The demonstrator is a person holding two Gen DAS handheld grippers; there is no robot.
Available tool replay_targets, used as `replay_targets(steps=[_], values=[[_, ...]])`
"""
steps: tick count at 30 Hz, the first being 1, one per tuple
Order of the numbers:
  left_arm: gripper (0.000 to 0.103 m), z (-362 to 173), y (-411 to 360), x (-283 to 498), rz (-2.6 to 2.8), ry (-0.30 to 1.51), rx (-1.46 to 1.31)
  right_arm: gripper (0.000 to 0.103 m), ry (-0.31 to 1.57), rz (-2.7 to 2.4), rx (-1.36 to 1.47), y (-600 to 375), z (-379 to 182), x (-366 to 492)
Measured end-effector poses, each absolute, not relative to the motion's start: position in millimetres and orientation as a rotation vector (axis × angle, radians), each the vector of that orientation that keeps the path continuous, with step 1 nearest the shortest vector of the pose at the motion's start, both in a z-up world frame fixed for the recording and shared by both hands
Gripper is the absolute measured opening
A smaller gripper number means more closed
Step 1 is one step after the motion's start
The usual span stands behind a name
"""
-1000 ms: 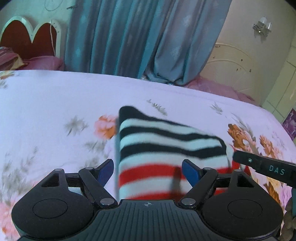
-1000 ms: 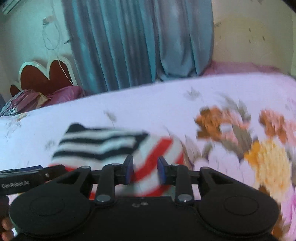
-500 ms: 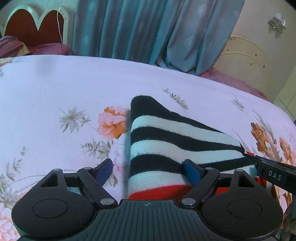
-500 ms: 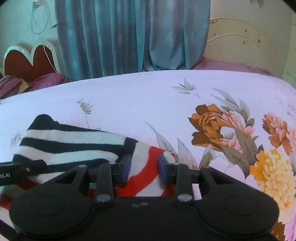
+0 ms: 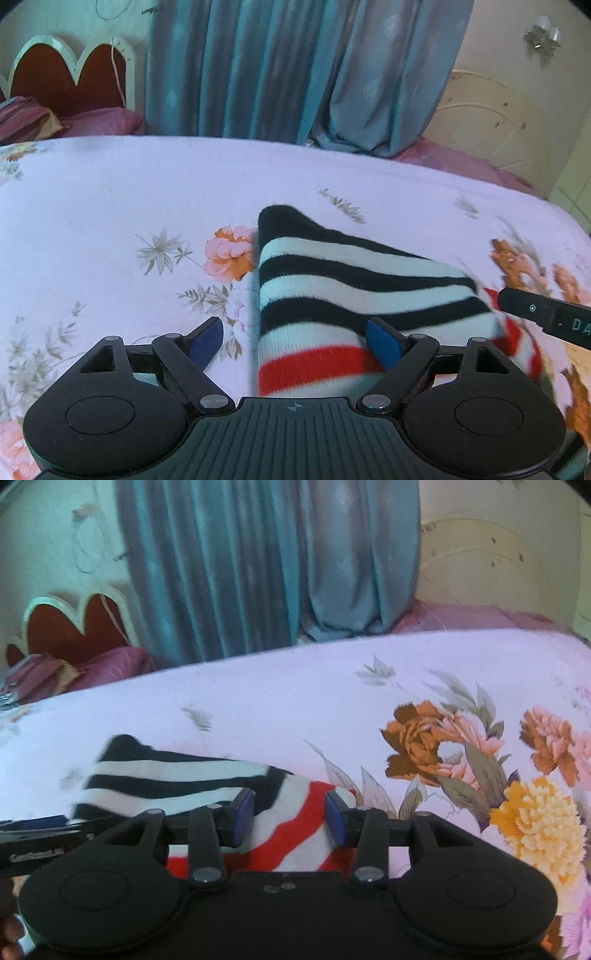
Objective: Fold small clothes
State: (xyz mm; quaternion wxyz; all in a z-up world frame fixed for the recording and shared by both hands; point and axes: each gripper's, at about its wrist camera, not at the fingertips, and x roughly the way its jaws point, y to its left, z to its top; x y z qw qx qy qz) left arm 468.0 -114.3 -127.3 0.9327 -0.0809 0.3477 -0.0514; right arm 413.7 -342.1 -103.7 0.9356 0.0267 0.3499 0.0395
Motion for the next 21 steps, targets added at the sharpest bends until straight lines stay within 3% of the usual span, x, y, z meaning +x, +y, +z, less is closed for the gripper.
replay_targets(steps=[5, 11, 21], values=[[0.084, -115.6, -105.4, 427.0, -0.154, 0.692, -0.146, 0.031, 0.671, 0.170, 0.033, -339.8, -84.0, 371.2], [0.084, -114.9, -98.5, 378.6, -0.182, 0.687, -0.150, 0.026, 0.676, 0.227, 0.019, -335.9, -78.8, 328.2], [0.084, -132.2, -108.5, 361.4, -0.172, 0.725, -0.127, 0.017, 0.770, 0.201, 0.008, -337.8, -111.1, 304.9]])
